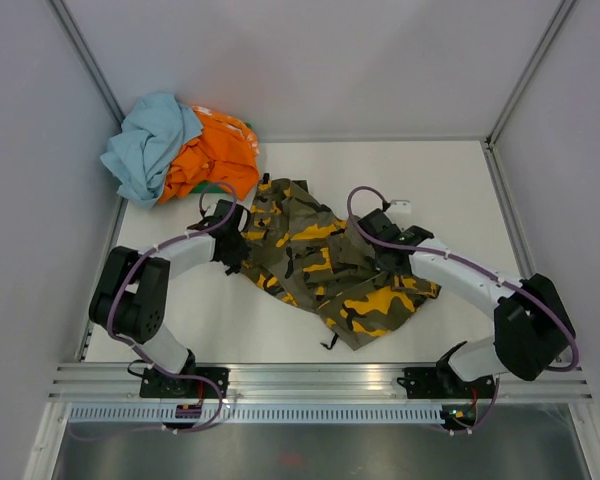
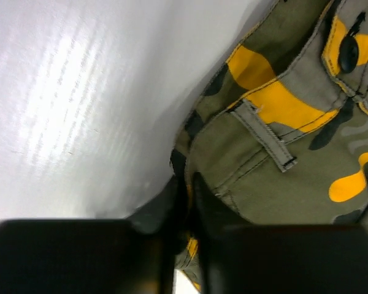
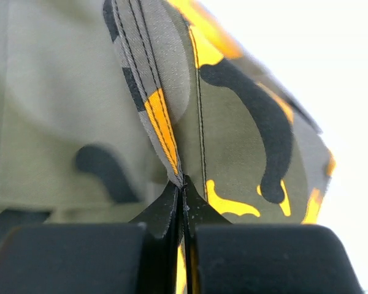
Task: Fold and stack the trousers
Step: Flatten the trousers out
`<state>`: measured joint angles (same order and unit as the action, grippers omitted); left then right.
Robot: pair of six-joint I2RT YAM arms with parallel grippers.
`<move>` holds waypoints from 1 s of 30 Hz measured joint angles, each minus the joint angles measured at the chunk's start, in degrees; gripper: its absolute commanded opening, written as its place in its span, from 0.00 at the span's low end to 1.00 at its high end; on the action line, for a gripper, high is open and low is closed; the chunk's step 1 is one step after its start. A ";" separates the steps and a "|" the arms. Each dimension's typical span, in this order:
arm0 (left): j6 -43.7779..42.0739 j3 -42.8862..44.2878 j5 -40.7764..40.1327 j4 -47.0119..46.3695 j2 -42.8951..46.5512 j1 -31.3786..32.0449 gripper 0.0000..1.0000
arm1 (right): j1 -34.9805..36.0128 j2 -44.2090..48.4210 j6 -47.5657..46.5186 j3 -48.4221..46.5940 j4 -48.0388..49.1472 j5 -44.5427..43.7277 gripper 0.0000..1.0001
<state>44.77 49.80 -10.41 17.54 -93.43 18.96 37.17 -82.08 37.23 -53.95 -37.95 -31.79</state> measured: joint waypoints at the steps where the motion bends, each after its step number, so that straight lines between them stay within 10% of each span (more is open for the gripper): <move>1: 0.13 -0.09 0.52 -0.26 -0.13 0.02 0.02 | -1.31 0.00 0.26 -0.66 -1.27 -0.42 0.00; 8: 0.33 -0.96 1.51 1.84 2.38 0.02 0.02 | -12.55 9.92 1.25 -7.76 -11.47 -2.75 0.00; 15: 3.52 -3.48 -2.01 15.26 23.26 0.26 0.02 | -30.97 25.20 6.91 -6.14 -15.61 -1.99 0.09; 23: 8.61 -4.57 -9.81 31.15 32.92 -4.22 0.02 | -40.24 17.90 5.75 5.68 -13.14 9.44 0.25; 27: 10.10 -6.19 -11.98 36.41 35.21 -5.42 0.02 | -40.39 15.91 1.20 1.70 -13.66 12.24 0.76; 30: 10.40 -6.43 -12.61 38.47 37.42 -5.73 0.02 | -40.39 15.96 -3.06 -7.74 -13.77 12.28 0.93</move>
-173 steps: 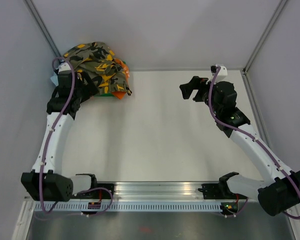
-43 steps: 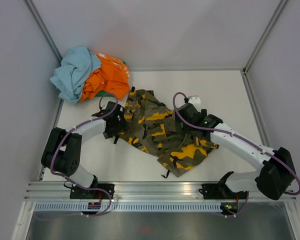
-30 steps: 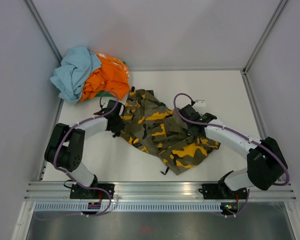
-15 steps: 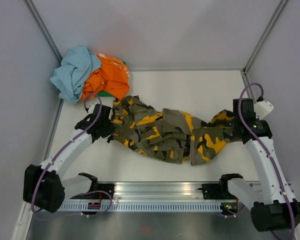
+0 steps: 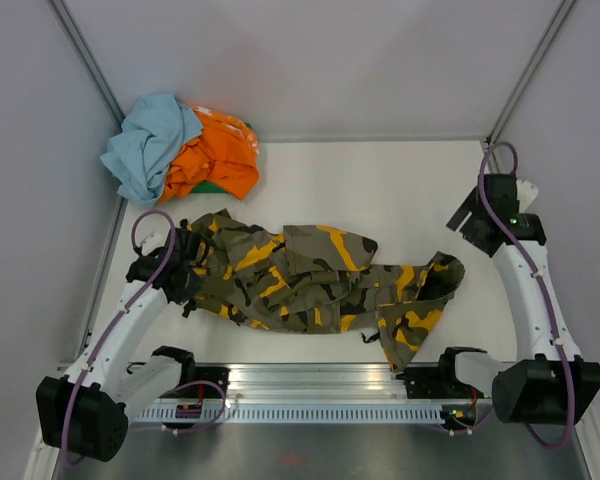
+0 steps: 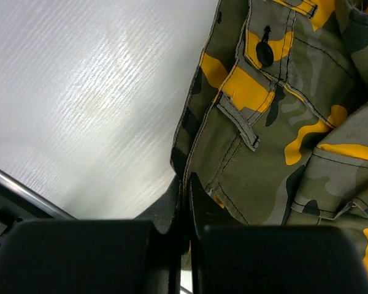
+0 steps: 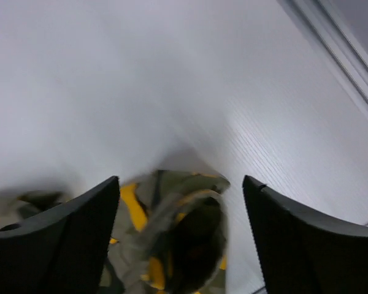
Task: Fold and stack the trousers
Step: Flatten the trousers out
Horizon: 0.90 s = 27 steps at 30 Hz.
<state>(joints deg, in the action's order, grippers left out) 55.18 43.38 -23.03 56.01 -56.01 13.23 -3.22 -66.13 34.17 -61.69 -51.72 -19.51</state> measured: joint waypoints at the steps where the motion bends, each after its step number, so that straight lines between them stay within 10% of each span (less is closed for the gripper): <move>1: 0.00 0.02 -0.20 0.31 0.48 -0.11 0.02 | 0.00 -0.11 -1.33 -4.04 0.15 0.50 0.94; 7: -0.04 2.32 -0.68 1.14 -0.24 -0.35 0.02 | 7.32 -4.70 -8.87 -22.45 6.14 7.15 0.94; 14: 0.00 2.97 -0.94 1.18 -1.40 -0.44 0.02 | 31.93 -21.46 -11.72 -25.62 14.60 11.78 0.94; 27: -0.02 1.27 -0.85 -0.90 -0.26 -1.44 0.02 | 51.63 -38.03 -18.16 -26.58 15.96 10.82 0.97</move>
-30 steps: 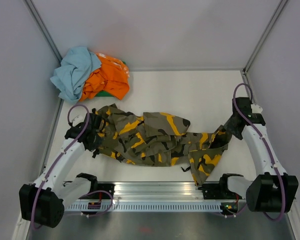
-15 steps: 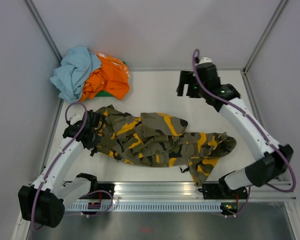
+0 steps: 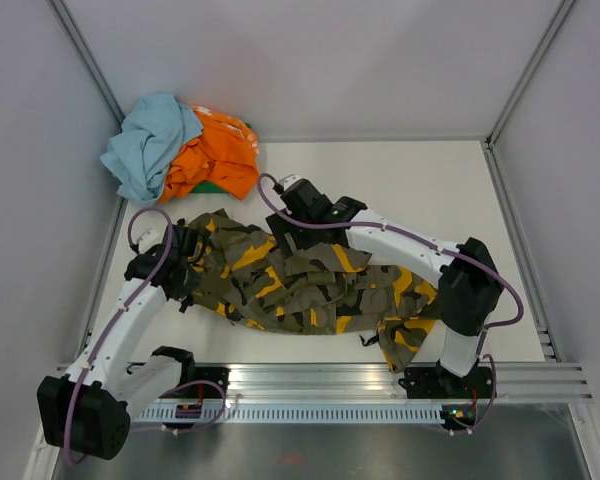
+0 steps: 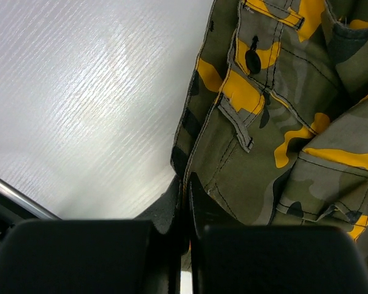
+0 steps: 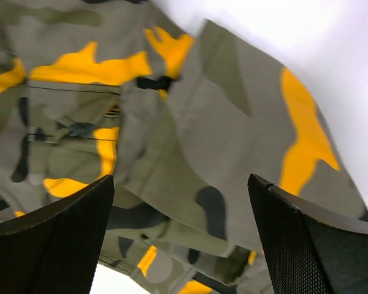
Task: Fold and stack the trousers
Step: Flatten the trousers out
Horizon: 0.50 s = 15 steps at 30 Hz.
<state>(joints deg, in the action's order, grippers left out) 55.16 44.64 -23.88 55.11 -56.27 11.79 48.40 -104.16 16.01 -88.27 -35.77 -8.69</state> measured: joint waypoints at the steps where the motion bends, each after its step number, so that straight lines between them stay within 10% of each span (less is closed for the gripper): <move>1: 0.00 -0.35 0.00 -0.07 0.17 -0.04 0.02 | 1.01 -0.44 -0.17 -0.46 0.50 -0.04 0.96; 15: 0.00 -1.68 0.00 -0.90 3.06 -0.11 0.02 | 6.56 -9.88 -0.63 1.92 2.69 -8.33 0.78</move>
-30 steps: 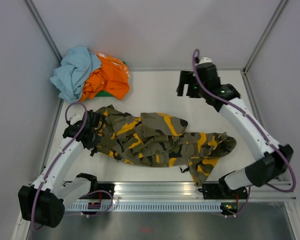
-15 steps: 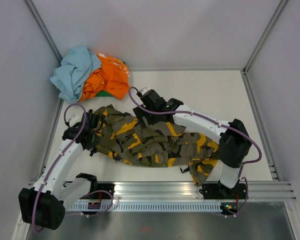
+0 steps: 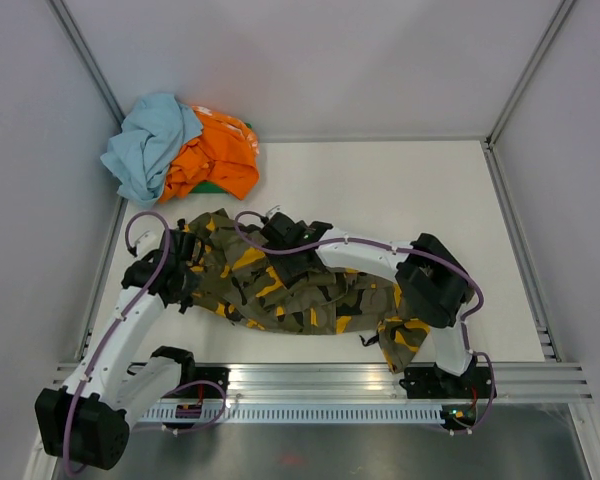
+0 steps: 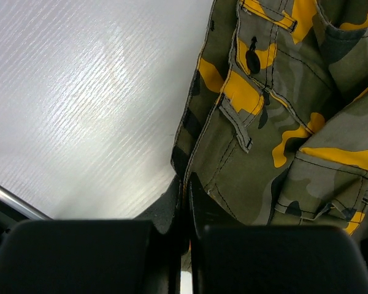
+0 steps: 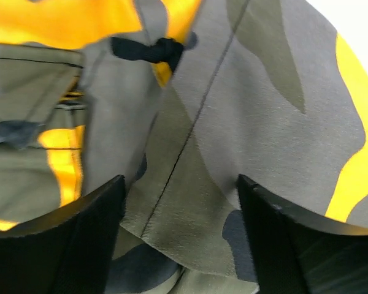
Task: Fold and stack the trousers
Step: Flatten the trousers out
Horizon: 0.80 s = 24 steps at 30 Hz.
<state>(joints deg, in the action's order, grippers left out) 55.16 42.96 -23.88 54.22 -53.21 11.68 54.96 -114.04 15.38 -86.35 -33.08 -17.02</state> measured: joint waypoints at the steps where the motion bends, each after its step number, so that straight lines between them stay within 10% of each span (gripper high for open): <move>1: 0.00 -0.17 0.00 0.00 0.26 0.00 0.02 | 0.00 -0.24 0.28 0.42 0.07 -0.70 0.73; 3: 0.00 -0.35 0.00 0.04 0.70 0.00 0.02 | 0.07 -0.26 0.83 1.42 0.55 -2.43 0.64; 8: 0.00 -0.66 -0.02 -0.11 1.44 0.00 0.02 | 0.15 -0.26 1.09 3.98 1.90 -7.17 0.00; 16: 0.59 -0.79 -0.37 0.15 1.55 -0.04 0.02 | -5.97 3.63 3.30 1.51 -0.98 -9.94 0.00; 24: 3.87 -1.36 -0.94 0.20 3.52 -0.83 0.02 | -38.91 22.08 6.97 -2.14 1.27 -6.43 0.09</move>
<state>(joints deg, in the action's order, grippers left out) 59.02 41.60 -24.82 54.41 -49.69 10.85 16.05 -91.96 22.35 -88.49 -31.81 -23.44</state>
